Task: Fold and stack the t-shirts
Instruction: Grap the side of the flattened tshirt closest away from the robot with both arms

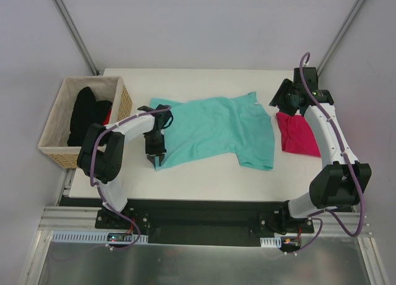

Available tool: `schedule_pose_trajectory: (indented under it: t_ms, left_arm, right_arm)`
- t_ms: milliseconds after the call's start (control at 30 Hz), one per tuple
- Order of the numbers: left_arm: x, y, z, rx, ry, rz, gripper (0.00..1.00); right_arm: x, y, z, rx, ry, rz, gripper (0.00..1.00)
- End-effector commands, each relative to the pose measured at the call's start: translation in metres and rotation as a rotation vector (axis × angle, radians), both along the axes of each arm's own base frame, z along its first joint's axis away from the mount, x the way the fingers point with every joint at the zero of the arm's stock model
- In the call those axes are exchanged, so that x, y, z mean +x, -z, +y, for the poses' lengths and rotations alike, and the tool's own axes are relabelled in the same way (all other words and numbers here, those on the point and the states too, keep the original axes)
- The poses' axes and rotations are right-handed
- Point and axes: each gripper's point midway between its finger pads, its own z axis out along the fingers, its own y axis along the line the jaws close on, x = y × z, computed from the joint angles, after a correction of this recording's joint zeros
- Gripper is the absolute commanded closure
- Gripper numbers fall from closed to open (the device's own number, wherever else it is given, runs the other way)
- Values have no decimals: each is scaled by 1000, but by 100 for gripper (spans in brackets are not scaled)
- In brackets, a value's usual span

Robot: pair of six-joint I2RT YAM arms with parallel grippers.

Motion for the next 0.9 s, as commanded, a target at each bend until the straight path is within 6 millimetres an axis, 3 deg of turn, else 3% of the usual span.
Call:
schedule_pose_trajectory:
  t_ms: [0,267,700,867]
  left_arm:
    - [-10,-7,3,20,-1,29,75]
    - [-18,-6,4,17,-13,44,73]
    - [-23,5,5,28,-24,77,89]
    - [-23,9,1,27,-15,88,72]
  right_arm:
    - [-7,-16,-1,2,11,-40,49]
    - [-6,-15,0,10,14,-36,49]
    - [-13,-20,-4,-6,28,-33,49]
    - [-16,-25,-6,-13,31,-37,49]
